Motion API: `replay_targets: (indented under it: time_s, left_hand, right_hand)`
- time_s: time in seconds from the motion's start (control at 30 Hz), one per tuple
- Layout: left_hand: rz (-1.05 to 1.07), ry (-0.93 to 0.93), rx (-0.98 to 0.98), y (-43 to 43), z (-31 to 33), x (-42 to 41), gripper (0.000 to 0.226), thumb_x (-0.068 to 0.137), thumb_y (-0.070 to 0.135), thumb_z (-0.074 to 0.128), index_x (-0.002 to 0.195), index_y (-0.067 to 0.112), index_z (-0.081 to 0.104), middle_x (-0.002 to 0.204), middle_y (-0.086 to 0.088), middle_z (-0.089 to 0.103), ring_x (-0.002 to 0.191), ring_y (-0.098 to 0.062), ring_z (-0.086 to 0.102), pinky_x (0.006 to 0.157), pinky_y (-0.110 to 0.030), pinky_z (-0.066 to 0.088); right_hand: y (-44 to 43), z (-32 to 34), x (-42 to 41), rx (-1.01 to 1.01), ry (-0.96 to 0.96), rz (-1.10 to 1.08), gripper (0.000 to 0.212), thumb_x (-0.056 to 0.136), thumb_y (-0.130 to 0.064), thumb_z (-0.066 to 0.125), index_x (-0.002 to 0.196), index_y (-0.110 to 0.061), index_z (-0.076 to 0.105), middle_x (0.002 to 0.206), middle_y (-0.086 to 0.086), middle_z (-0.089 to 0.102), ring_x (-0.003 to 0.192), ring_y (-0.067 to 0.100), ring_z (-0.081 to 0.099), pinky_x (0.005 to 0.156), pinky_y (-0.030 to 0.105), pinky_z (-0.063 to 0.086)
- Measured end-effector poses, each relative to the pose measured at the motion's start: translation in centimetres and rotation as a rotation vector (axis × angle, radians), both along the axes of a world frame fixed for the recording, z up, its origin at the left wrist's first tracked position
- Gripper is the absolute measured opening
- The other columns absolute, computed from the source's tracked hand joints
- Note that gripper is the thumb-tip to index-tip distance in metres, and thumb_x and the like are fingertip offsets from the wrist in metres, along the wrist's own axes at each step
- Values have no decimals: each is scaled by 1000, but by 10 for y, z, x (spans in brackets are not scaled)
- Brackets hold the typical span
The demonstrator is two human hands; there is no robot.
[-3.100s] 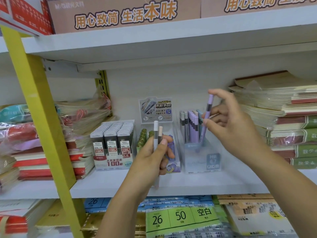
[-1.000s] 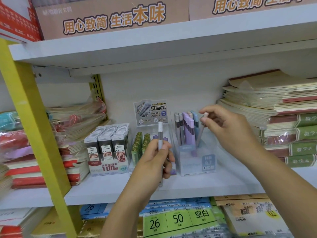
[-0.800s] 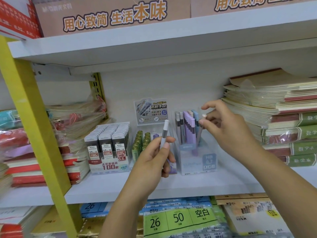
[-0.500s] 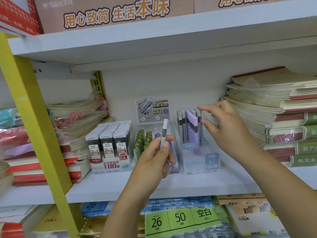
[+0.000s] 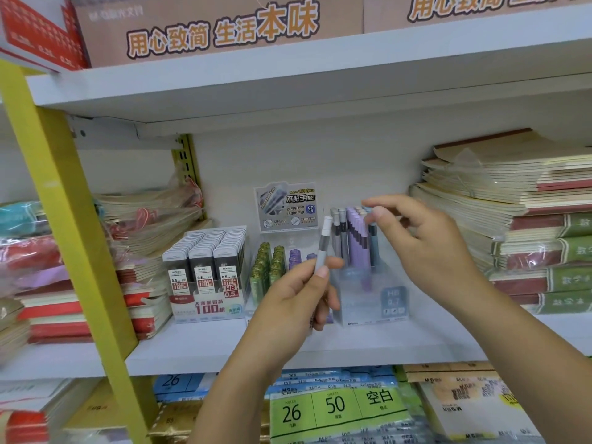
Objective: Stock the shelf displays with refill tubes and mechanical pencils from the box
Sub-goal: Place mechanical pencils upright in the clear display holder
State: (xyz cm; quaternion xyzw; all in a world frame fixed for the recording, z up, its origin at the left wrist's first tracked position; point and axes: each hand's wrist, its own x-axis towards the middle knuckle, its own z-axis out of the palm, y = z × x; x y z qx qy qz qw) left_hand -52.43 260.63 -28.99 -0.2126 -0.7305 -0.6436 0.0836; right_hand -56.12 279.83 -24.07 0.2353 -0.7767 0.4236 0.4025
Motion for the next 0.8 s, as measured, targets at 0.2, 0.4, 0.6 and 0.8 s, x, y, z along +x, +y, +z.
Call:
replay_targets:
  time_s: [0.2,0.4,0.6,0.8]
  left_hand:
    - [-73,9,-17,15,3,6,25,105,30,46,109,34,71,68,7,63,56,-7,51,53,-15,43]
    - [407,278,-159,16,-8,-10,17,91,32,68,107,38,70,90,22,57,92,-15,57,78,-42,59]
    - [607,591,-572,13,-21,-18,39,90,31,69,129,27,64,132,11,63,129,-14,50,108,-39,39]
    - [587,631,-634,12,-31,-24,41,92,33,63,133,29,62,139,12,59,134,-12,49,116,-38,28]
  right_hand:
    - [-16,9,29,-109,-331,453,28,91,-10,62,116,-23,64,86,-1,75,84,24,68,72,39,54]
    - [4,18,22,-369,-1,253,21,92,-14,61,103,-32,61,84,-1,73,80,11,69,65,17,51]
    - [6,22,1,-98,113,37,23,90,-20,64,97,-41,58,88,-7,68,80,4,59,66,16,43]
    - [-13,22,-23,264,74,-117,19,87,-19,65,103,-29,66,81,-16,55,91,10,51,70,23,33]
